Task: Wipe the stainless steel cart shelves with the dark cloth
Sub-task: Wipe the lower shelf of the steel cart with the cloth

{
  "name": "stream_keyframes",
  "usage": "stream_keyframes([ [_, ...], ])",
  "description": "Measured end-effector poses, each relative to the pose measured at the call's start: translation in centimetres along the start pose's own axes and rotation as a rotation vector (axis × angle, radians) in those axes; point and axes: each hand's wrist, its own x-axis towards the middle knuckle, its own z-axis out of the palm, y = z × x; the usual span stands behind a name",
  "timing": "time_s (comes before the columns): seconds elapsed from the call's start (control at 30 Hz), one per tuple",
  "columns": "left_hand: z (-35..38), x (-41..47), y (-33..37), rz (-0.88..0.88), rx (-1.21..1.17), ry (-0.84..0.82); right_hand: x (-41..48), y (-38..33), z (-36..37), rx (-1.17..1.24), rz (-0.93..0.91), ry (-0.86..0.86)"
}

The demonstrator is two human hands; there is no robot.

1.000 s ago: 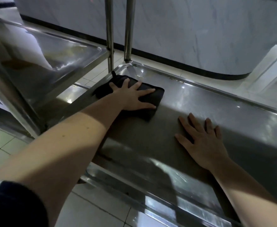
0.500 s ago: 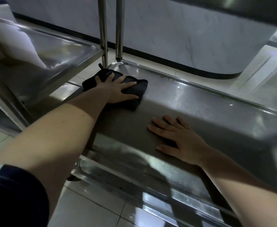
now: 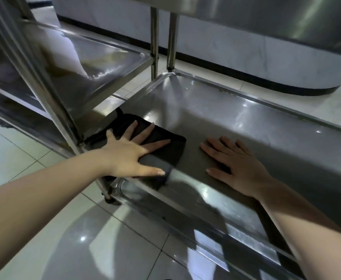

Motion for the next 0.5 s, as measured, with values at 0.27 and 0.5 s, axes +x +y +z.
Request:
stream_keyframes([
  [0.27, -4.6, 14.2, 0.6, -0.007, 0.051, 0.191, -0.2, 0.8, 1.0, -0.018, -0.041, 0.031],
  [0.5, -6.2, 18.4, 1.4, -0.021, 0.048, 0.207, 0.3, 1.1, 0.8, 0.001, -0.024, 0.039],
])
